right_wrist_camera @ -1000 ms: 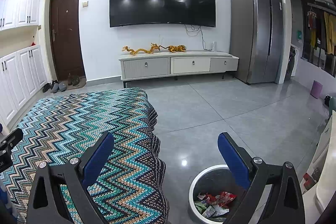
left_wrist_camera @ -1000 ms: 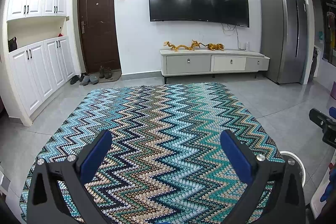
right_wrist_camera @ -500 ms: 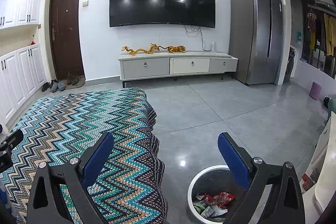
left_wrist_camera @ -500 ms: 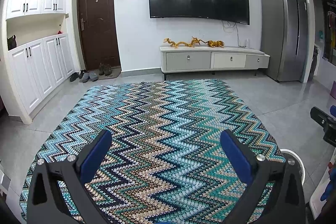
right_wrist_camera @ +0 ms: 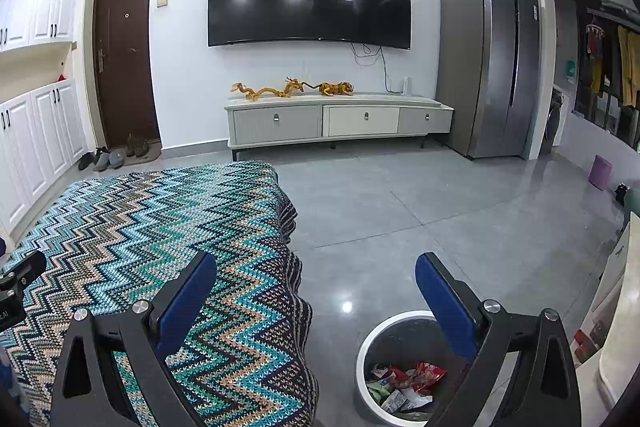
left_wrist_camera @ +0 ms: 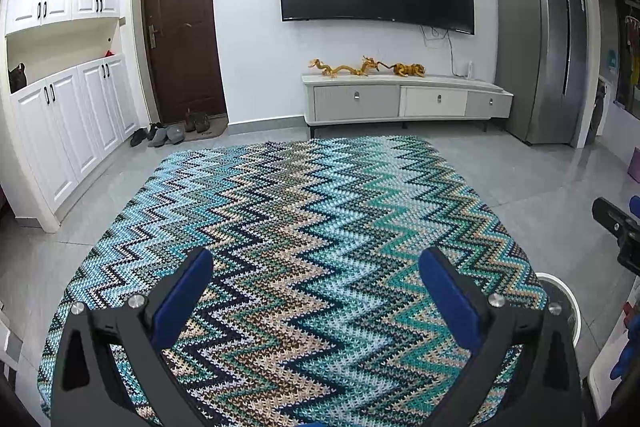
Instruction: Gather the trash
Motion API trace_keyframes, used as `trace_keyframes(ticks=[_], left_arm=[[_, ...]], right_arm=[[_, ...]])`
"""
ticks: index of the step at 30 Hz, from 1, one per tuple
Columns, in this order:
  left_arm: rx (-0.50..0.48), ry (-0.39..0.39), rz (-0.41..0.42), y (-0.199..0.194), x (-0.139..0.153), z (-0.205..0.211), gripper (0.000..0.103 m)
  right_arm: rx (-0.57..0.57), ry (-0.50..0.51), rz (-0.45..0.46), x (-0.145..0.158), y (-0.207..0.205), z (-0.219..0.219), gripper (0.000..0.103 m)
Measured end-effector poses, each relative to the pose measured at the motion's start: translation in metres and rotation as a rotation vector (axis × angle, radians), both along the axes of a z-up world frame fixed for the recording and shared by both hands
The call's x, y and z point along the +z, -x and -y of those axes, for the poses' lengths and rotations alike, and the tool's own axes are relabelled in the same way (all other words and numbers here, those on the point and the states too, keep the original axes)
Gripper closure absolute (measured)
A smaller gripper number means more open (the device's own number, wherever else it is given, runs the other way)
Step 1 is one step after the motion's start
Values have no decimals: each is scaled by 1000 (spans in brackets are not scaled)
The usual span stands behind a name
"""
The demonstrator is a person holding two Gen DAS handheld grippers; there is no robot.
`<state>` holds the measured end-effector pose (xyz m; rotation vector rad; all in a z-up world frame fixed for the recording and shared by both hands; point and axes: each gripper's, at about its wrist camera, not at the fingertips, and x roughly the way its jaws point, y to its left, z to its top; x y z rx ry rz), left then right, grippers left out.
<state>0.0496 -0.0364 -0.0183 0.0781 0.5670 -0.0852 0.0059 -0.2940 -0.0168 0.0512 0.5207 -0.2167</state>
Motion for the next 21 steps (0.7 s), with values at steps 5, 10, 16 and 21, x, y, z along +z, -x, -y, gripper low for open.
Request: trace_keyframes(ticks=[5, 10, 16, 21], left_arm=[[4, -5, -5, -1, -1, 0, 0], [7, -4, -10, -1, -1, -2, 0], [6, -3, -16, -1, -2, -1, 0], [6, -2, -19, -1, -3, -1, 0]], right_arm=[[0, 4, -3, -1, 0, -1, 2], [-3, 9, -8, -2, -2, 0, 2], [-9, 12, -10, -3, -1, 1, 2], [-10, 15, -14, -3, -2, 1, 2]])
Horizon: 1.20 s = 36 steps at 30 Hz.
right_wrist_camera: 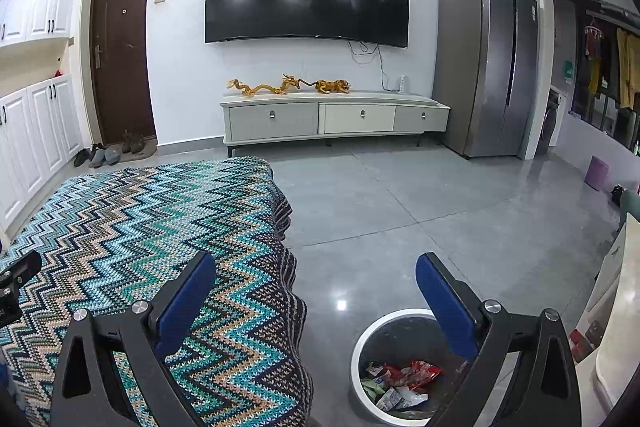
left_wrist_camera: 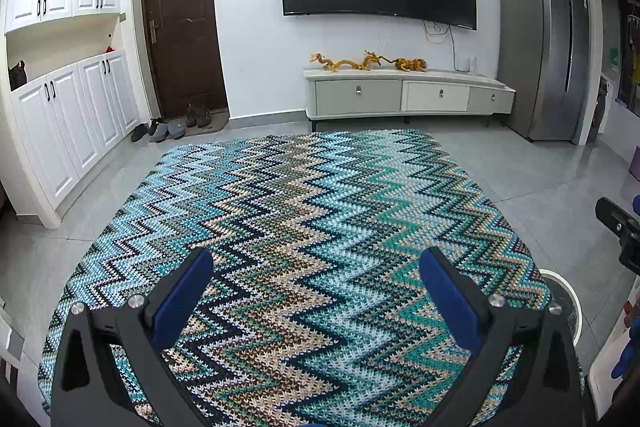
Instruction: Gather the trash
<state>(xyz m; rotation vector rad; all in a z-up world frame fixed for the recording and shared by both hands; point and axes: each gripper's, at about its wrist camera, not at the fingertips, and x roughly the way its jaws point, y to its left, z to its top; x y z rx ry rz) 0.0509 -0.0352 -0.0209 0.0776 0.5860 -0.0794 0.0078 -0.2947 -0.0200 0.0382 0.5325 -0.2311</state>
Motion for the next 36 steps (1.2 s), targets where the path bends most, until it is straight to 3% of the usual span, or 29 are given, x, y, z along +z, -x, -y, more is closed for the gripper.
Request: trace_keyframes(ticks=[36], left_arm=[[16, 6, 7, 0, 4, -4, 0]], right_arm=[[7, 15, -10, -1, -2, -4, 2]])
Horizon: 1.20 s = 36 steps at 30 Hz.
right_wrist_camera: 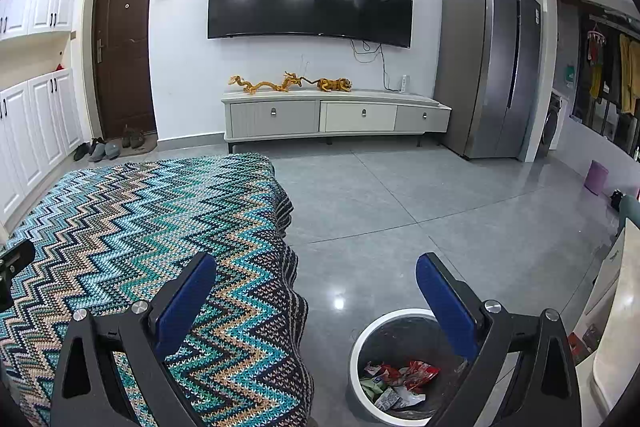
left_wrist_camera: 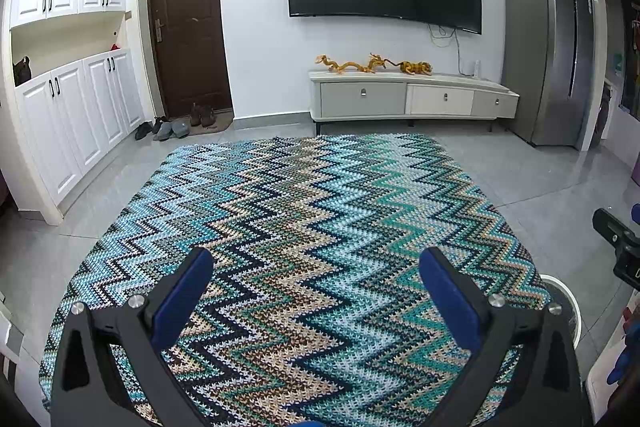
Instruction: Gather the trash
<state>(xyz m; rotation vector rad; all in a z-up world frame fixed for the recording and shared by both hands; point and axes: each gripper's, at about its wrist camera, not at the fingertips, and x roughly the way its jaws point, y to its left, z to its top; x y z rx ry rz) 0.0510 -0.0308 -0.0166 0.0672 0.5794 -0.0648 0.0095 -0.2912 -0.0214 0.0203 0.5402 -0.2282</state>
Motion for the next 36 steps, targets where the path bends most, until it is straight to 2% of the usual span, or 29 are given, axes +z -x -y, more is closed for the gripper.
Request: trace_keyframes(ticks=[36], left_arm=[[9, 14, 0, 1, -2, -2, 0]], right_arm=[[-3, 10, 0, -1, 1, 0, 2]])
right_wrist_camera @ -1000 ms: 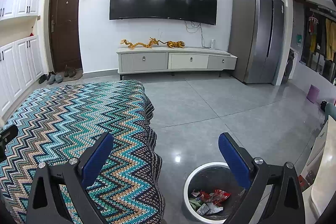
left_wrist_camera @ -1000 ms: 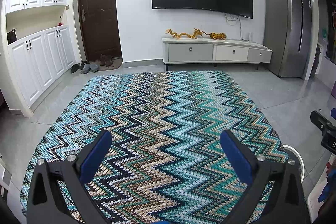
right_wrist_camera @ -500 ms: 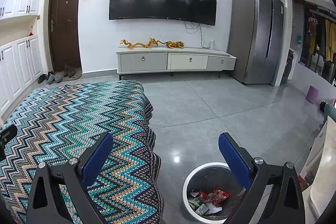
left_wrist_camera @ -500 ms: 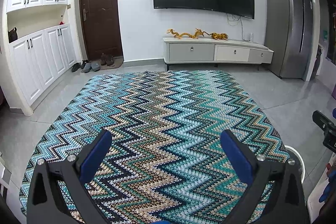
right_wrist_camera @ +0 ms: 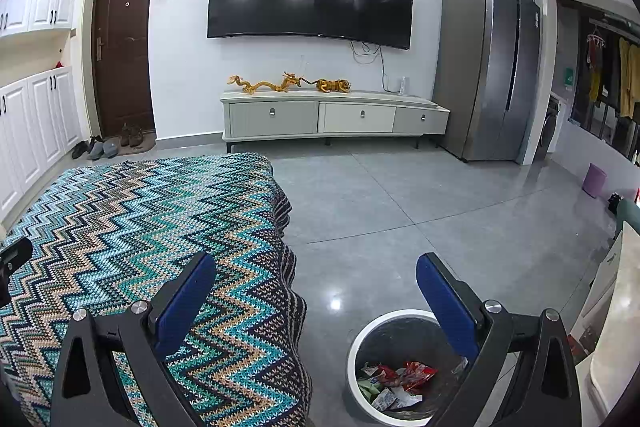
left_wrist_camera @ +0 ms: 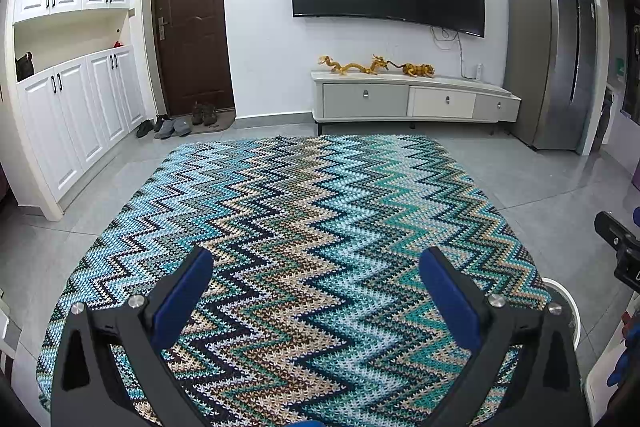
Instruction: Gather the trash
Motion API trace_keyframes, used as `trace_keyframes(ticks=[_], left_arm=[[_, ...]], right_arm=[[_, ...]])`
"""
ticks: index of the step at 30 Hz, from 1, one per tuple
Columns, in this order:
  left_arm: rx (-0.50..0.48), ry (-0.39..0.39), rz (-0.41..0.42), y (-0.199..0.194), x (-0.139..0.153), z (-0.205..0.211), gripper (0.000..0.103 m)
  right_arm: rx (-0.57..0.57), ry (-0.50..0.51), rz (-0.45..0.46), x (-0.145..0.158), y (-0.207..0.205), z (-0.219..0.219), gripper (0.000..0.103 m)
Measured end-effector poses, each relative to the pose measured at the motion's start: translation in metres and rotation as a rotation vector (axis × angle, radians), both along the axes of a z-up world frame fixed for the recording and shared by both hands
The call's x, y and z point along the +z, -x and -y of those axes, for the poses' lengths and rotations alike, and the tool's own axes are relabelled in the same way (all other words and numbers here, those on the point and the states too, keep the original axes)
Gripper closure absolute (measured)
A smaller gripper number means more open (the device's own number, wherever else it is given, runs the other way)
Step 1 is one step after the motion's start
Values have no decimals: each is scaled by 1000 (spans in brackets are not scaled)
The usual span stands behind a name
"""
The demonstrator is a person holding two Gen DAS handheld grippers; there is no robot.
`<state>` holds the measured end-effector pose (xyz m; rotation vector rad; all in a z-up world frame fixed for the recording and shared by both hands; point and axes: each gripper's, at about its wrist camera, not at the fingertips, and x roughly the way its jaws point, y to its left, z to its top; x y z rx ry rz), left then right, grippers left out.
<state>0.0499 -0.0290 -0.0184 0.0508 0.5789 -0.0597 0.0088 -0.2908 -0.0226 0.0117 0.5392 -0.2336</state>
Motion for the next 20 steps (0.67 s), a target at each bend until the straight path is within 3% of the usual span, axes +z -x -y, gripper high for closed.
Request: trace_keyframes(ticks=[20], left_arm=[[11, 1, 13, 3, 3, -1, 0]], right_arm=[[4, 4, 1, 2, 2, -1, 2]])
